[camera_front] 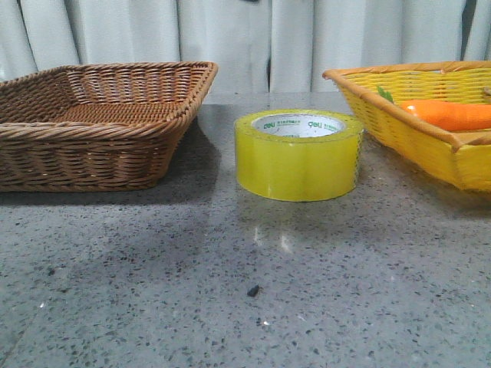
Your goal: Transfer tape with both arms
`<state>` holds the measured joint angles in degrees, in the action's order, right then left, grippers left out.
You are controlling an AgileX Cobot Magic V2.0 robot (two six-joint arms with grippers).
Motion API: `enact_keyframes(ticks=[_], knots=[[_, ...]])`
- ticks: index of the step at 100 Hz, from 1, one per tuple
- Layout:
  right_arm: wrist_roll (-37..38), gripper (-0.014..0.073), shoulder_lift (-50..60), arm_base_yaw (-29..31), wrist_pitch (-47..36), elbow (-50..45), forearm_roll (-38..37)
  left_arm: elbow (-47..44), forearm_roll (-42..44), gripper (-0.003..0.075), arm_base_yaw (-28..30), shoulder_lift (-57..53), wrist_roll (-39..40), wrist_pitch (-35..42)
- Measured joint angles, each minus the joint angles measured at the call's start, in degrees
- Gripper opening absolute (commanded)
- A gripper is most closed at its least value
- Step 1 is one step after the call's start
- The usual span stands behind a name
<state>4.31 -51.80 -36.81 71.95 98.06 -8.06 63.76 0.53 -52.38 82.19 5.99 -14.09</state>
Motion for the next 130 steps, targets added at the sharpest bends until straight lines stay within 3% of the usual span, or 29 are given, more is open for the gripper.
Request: enact_keyframes(ticks=[39, 90, 100, 123, 130], knots=[[0.00, -0.0074, 0.51, 0.00, 1.33, -5.66, -0.14, 12.32, -1.39, 0.0395, -0.68, 12.89, -6.79, -14.19], [-0.11, -0.0074, 0.51, 0.00, 0.87, -9.30, -0.14, 14.59, -2.16, 0.0384, -0.68, 22.50, -9.06, -14.65], [-0.11, -0.0074, 0.51, 0.00, 0.87, -9.30, -0.14, 14.68, -2.16, 0.0309, -0.68, 22.75, -9.18, -14.20], [-0.11, -0.0074, 0.60, 0.00, 0.46, -9.30, -0.14, 14.72, -3.08, -0.0022, -0.68, 23.07, -9.01, -13.75], [-0.11, -0.0074, 0.60, 0.00, 0.34, -9.30, -0.14, 14.81, -3.19, -0.0020, -0.79, 22.96, -9.01, -13.87]])
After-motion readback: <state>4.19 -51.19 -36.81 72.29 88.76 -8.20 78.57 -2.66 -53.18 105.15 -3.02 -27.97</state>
